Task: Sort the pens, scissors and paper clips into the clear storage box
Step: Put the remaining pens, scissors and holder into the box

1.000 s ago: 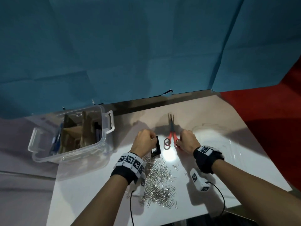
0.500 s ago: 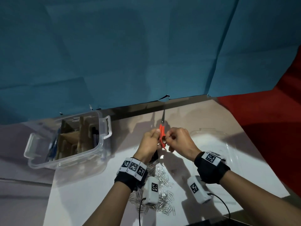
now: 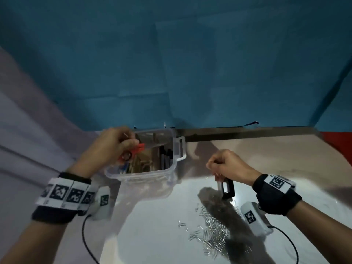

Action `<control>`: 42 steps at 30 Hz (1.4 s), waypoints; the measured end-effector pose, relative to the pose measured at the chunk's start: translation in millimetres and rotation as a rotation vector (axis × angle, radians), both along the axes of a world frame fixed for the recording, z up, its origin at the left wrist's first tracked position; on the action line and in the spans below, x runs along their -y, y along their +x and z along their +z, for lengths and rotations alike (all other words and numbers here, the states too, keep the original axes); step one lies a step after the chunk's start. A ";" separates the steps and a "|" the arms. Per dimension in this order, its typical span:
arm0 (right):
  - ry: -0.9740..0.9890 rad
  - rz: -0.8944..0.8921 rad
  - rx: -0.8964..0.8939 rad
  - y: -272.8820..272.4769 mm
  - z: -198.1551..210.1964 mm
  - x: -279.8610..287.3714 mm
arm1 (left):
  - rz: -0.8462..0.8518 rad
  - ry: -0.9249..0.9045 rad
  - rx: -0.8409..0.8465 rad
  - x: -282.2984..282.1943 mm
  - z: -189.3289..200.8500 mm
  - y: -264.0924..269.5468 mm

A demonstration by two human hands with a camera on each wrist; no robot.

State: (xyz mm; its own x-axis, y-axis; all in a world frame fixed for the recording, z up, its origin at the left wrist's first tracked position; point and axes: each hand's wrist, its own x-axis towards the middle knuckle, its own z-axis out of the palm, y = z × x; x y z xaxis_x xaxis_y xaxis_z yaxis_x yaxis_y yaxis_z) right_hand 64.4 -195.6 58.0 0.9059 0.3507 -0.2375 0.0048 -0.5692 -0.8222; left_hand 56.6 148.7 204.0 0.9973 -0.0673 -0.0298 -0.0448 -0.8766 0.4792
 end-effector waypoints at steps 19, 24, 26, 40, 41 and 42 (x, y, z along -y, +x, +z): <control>-0.213 -0.170 -0.039 13.8 -37.9 -18.1 | -0.244 0.381 -0.062 -44.3 -90.4 73.9; -0.440 -0.267 0.072 14.5 -52.7 -4.5 | -0.208 0.274 0.071 -22.8 -74.7 56.6; -0.519 -0.248 0.022 14.9 -60.9 -4.1 | -0.228 0.206 0.130 -5.4 -69.6 46.2; -0.452 -0.275 -0.133 16.5 -54.5 -4.1 | 0.007 0.136 -0.027 -62.8 -76.1 41.9; -0.400 -0.292 -0.116 20.0 -35.9 -8.2 | 0.011 0.136 -0.051 -65.4 -77.7 40.9; -0.335 -0.307 -0.088 24.4 -16.9 -13.8 | 0.006 0.143 -0.078 -67.1 -80.4 40.3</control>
